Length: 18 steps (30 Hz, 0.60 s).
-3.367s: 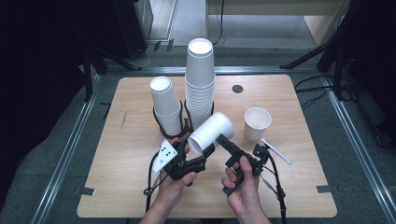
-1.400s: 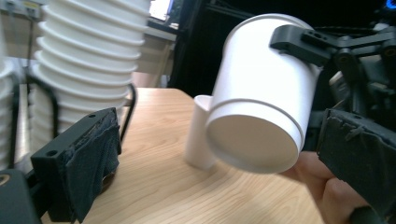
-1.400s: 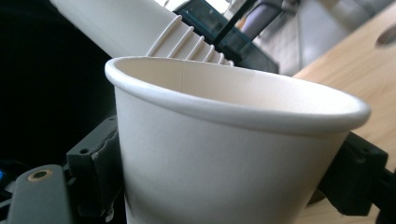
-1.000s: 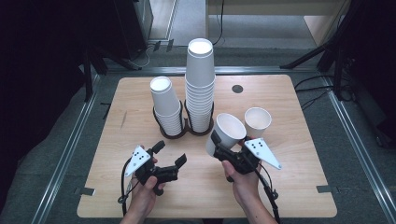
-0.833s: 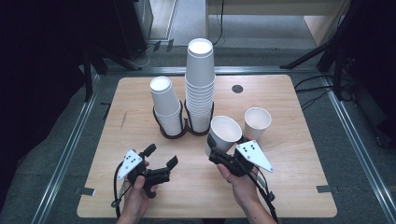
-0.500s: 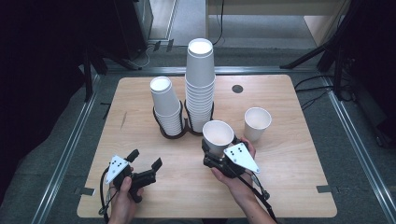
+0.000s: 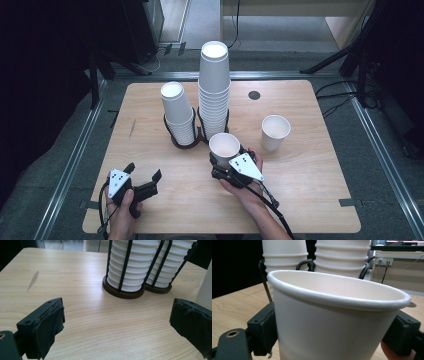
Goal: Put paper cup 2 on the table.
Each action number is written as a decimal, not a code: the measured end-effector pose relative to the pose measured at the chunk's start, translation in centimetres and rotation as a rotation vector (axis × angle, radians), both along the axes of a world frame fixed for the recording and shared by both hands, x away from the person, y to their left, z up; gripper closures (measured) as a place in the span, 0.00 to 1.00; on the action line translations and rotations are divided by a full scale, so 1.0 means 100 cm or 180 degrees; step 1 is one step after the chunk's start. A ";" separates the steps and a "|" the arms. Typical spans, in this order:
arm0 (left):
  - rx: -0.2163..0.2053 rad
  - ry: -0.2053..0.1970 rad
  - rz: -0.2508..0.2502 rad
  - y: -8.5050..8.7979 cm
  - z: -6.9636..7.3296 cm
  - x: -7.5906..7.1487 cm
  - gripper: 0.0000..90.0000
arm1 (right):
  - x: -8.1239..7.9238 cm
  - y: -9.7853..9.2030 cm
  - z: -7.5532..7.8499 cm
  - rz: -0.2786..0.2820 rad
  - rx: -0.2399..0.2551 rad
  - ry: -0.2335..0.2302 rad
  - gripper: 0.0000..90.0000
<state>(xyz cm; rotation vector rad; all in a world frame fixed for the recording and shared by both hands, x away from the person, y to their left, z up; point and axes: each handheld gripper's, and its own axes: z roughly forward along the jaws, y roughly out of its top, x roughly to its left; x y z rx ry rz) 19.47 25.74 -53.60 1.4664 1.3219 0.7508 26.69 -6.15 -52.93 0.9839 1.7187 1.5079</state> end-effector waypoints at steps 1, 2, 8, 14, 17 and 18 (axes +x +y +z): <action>0.0017 0.0000 0.0014 0.000 0.000 0.000 0.00 | 0.001 0.000 -0.002 0.0009 0.0008 0.0008 0.16; 0.0027 -0.0010 0.0023 0.000 -0.001 0.000 0.00 | 0.001 0.000 -0.005 0.0017 0.0024 -0.0002 0.16; 0.0045 -0.0134 0.0041 -0.001 -0.002 -0.001 0.00 | 0.003 0.000 -0.010 0.0023 -0.0106 -0.0074 0.15; 0.0091 -0.0202 0.0113 0.000 -0.004 -0.002 0.00 | 0.006 0.000 -0.015 0.0012 -0.0198 -0.0037 0.15; 0.0115 -0.0205 0.0126 0.001 -0.006 -0.001 0.00 | 0.006 0.000 -0.017 -0.0035 -0.0182 -0.0008 0.14; 0.0107 -0.0201 0.0125 0.002 -0.006 -0.001 0.00 | 0.006 0.000 -0.017 -0.0027 -0.0173 -0.0005 0.14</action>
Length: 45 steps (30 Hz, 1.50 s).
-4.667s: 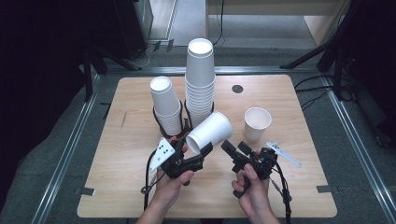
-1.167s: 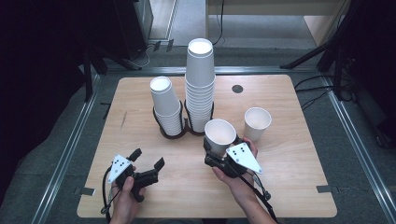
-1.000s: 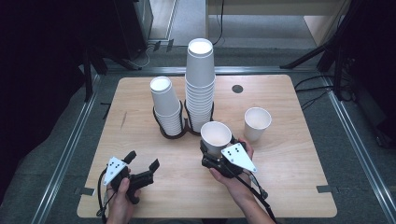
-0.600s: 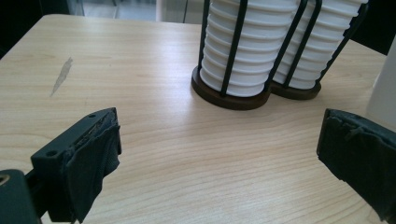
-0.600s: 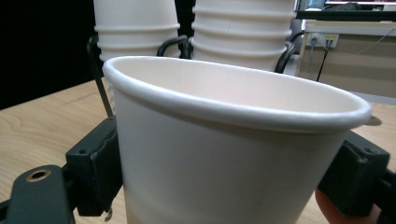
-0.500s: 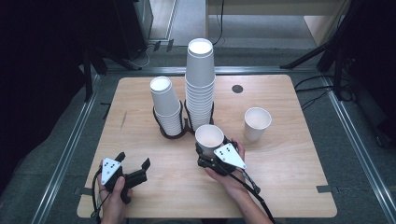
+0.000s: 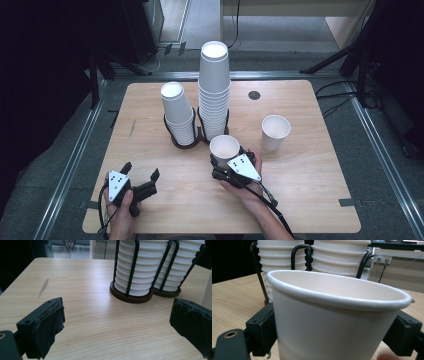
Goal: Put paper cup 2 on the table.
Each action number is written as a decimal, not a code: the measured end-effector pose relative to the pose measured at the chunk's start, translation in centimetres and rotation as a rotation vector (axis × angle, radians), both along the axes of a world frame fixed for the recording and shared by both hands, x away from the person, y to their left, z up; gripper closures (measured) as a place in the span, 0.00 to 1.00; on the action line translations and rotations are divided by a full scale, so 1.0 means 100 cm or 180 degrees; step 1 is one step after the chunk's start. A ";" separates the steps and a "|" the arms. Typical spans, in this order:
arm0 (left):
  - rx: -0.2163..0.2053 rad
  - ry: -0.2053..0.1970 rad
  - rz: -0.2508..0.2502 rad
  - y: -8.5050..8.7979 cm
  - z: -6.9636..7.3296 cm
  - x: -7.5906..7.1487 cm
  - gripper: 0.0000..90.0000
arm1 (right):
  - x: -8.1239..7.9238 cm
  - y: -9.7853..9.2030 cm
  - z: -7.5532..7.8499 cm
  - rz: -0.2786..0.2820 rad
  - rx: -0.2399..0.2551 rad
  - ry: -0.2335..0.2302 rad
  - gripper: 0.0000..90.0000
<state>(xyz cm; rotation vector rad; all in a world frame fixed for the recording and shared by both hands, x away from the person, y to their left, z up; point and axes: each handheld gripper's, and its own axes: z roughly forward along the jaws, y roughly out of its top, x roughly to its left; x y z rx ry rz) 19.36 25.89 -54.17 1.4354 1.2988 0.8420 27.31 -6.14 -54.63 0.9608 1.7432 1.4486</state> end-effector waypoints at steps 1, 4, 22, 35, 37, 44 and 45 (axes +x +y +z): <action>-0.0004 -0.0002 -0.0001 0.000 0.000 0.000 0.00 | 0.000 0.000 -0.001 0.0001 0.0014 0.0013 0.14; -0.0016 -0.0012 -0.0004 0.001 0.000 0.000 0.00 | 0.000 0.000 -0.002 -0.0007 0.0036 -0.0007 0.14; -0.0114 -0.0013 -0.0040 0.003 0.000 0.000 0.00 | -0.007 -0.014 -0.001 0.0103 0.0077 0.0211 0.00; -0.0149 0.0020 -0.0078 0.001 -0.002 0.000 0.00 | -0.021 -0.034 0.002 0.0127 0.0074 0.0212 0.00; -0.0162 0.0027 -0.0083 0.001 -0.003 0.000 0.00 | -0.023 -0.038 0.002 0.0119 0.0077 0.0214 0.00; -0.0173 0.0032 -0.0090 0.000 -0.003 0.000 0.00 | -0.031 -0.054 0.005 0.0112 0.0062 0.0197 0.00; -0.0171 0.0036 -0.0091 0.000 -0.003 0.000 0.00 | -0.032 -0.056 0.006 0.0110 0.0062 0.0193 0.00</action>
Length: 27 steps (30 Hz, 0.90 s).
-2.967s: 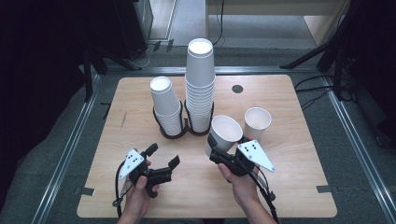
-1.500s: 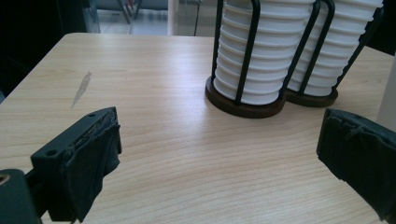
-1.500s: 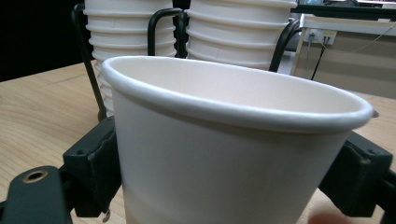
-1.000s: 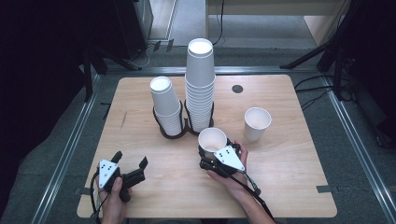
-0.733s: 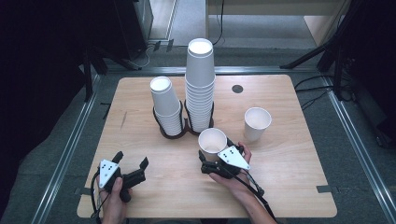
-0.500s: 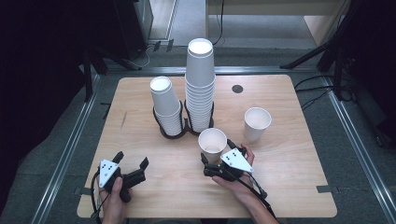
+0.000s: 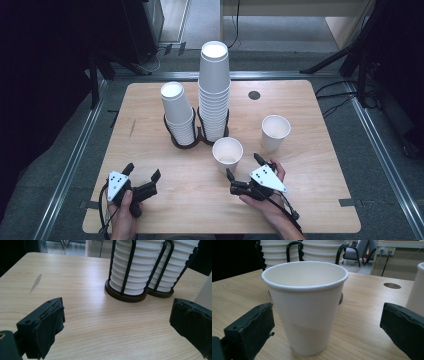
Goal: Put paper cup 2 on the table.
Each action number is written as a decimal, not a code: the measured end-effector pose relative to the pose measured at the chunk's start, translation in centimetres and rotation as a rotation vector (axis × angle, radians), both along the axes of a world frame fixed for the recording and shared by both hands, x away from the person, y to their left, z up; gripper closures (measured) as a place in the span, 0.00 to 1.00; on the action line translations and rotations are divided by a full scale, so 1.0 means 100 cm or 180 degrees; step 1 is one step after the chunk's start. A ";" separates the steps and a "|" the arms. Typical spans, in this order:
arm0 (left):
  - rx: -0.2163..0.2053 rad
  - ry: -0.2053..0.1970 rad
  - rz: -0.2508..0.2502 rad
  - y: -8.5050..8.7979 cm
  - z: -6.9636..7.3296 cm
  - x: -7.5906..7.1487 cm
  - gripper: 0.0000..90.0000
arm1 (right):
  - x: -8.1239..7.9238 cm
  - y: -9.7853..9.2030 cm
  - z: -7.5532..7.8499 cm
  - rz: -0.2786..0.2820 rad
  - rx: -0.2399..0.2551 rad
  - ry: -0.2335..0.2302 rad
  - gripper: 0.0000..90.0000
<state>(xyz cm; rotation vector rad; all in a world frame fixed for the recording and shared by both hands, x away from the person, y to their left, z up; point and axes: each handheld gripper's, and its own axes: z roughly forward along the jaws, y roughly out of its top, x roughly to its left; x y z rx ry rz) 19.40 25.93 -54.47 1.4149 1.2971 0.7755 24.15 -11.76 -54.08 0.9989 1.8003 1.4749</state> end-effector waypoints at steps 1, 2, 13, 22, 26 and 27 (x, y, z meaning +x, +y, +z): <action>-0.0001 0.0003 -0.0001 0.000 0.000 0.000 0.00 | -0.001 -0.003 0.001 -0.0004 -0.0009 -0.0009 0.00; 0.0006 0.0005 -0.0001 0.000 0.000 0.000 0.00 | -0.001 -0.005 0.001 -0.0016 -0.0019 -0.0013 0.00; 0.0003 0.0016 0.0004 0.001 -0.001 0.000 0.00 | -0.003 -0.034 0.001 -0.0186 -0.0009 0.0021 0.00; 0.0003 0.0027 0.0004 0.001 -0.002 0.001 0.00 | -0.002 -0.056 0.000 -0.0352 -0.0057 0.0024 0.00; -0.0002 0.0029 0.0015 0.002 -0.002 0.001 0.00 | -0.001 -0.065 0.001 -0.0421 -0.0051 0.0024 0.00; -0.0002 0.0032 0.0016 0.003 -0.002 0.001 0.00 | -0.001 -0.067 0.001 -0.0441 -0.0045 0.0032 0.00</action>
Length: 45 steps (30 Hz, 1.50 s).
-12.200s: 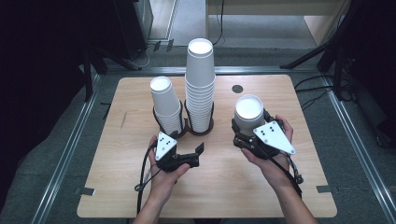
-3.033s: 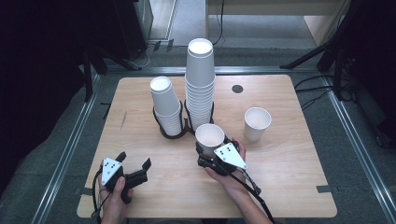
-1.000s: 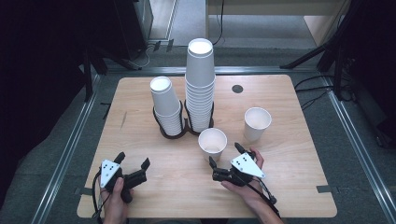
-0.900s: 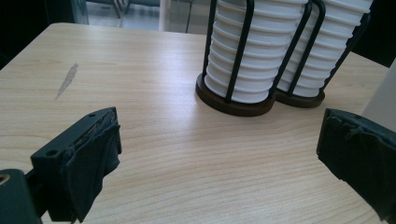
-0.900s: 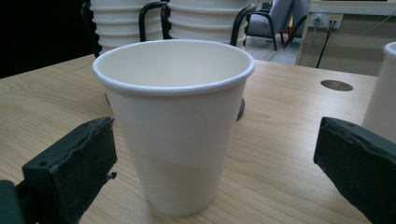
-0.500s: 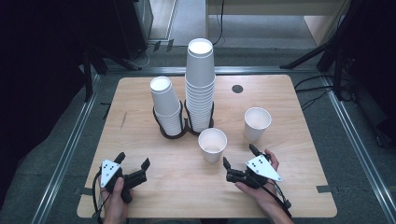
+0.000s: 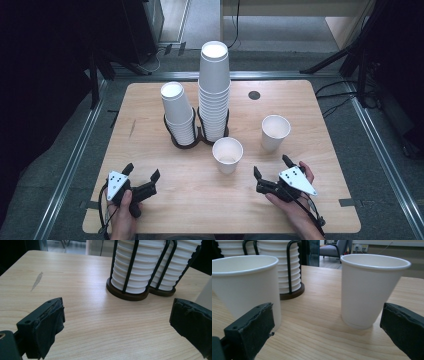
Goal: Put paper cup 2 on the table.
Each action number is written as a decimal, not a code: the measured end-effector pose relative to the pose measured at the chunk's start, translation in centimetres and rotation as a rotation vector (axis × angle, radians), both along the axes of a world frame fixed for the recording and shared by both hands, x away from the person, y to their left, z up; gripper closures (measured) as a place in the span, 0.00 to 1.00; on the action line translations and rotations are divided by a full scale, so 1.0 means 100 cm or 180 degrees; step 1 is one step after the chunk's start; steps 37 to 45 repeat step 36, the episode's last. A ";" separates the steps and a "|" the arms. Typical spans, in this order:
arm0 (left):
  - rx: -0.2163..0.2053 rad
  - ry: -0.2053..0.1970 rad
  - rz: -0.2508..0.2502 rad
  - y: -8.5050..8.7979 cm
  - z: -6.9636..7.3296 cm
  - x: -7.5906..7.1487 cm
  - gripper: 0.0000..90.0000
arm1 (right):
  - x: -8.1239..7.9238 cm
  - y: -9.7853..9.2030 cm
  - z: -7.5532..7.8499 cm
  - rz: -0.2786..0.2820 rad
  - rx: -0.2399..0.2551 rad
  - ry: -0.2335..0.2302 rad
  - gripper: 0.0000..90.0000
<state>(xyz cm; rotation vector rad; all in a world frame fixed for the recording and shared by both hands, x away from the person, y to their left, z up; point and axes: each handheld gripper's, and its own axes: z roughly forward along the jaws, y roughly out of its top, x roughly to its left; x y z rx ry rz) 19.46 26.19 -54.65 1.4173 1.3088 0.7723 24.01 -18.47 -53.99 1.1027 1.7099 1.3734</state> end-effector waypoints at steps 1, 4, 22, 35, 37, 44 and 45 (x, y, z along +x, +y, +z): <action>0.0001 0.0004 0.0003 0.000 0.000 0.000 0.00 | 0.000 -0.002 0.000 -0.0018 0.0012 0.0007 0.00; -0.0013 -0.0001 0.0009 0.001 0.000 0.000 0.00 | 0.000 -0.009 0.001 -0.0059 -0.0010 -0.0003 0.00; -0.0004 0.0020 0.0015 0.004 0.000 0.000 0.00 | 0.001 -0.078 -0.001 -0.0607 -0.0137 0.0106 0.00; -0.0037 0.0167 0.0013 0.010 0.000 0.002 0.00 | 0.006 -0.123 -0.002 -0.1133 -0.0132 0.0558 0.00; -0.0042 0.0210 -0.0004 0.009 0.000 0.003 0.00 | 0.006 -0.124 -0.003 -0.1145 -0.0141 0.0601 0.00; -0.0042 0.0210 -0.0004 0.009 0.000 0.003 0.00 | 0.006 -0.124 -0.003 -0.1145 -0.0141 0.0601 0.00; -0.0042 0.0210 -0.0004 0.009 0.000 0.003 0.00 | 0.006 -0.124 -0.003 -0.1145 -0.0141 0.0601 0.00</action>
